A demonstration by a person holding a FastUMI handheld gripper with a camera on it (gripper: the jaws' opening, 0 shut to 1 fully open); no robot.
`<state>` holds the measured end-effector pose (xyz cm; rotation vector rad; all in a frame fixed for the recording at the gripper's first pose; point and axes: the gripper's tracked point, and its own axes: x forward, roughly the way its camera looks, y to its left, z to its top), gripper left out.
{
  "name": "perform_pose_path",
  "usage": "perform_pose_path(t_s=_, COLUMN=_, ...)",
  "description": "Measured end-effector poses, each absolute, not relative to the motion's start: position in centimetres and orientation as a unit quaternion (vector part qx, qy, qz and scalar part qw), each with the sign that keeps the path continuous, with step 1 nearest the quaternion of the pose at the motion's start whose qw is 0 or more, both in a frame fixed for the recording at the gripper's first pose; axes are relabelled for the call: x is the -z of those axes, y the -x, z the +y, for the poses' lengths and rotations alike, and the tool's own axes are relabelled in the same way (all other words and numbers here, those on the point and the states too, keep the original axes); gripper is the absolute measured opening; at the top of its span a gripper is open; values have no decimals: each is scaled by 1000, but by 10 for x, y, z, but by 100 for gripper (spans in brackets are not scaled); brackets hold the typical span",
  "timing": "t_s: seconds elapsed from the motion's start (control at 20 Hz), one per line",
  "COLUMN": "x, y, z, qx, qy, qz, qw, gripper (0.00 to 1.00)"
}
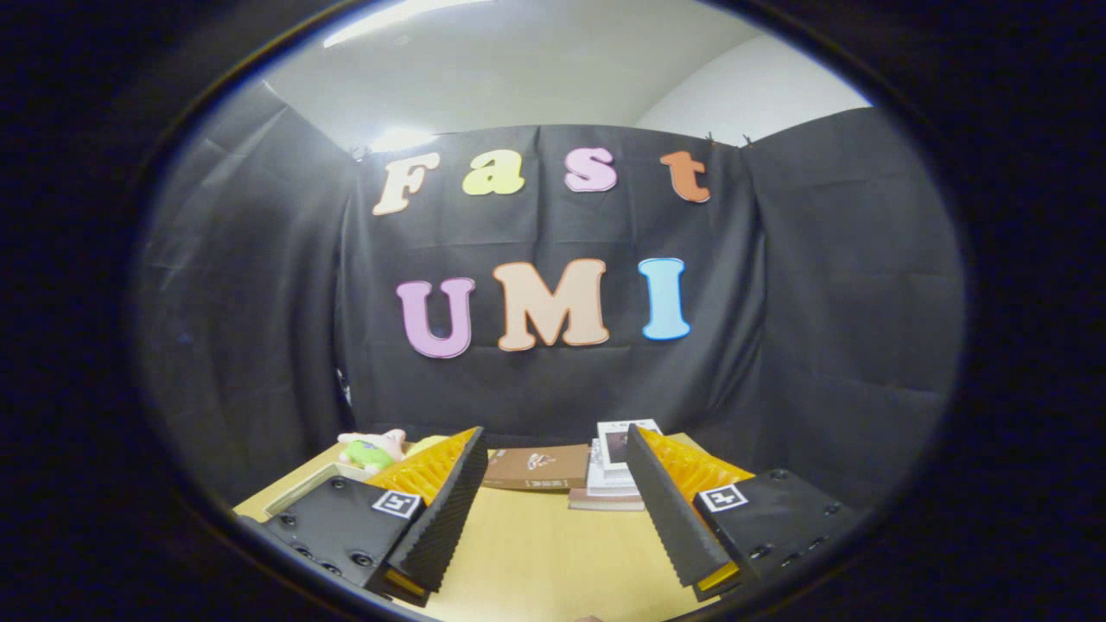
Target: Open the storage box then place both shoes into the box .Put the left shoe in first, then the right shoe, with the right side of both shoes facing outward in a uniform manner.
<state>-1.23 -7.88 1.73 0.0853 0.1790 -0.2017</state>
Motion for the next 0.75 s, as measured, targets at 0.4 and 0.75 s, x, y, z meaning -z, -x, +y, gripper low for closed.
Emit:
perform_pose_path(t_s=0.4, x=-30, y=18, z=-117, qx=115, qy=-35, qz=68, qw=990, gripper=100)
perform_pose_path(t_s=0.75, x=-38, y=20, z=-119, qx=110, qy=-27, qz=61, qw=992, gripper=100)
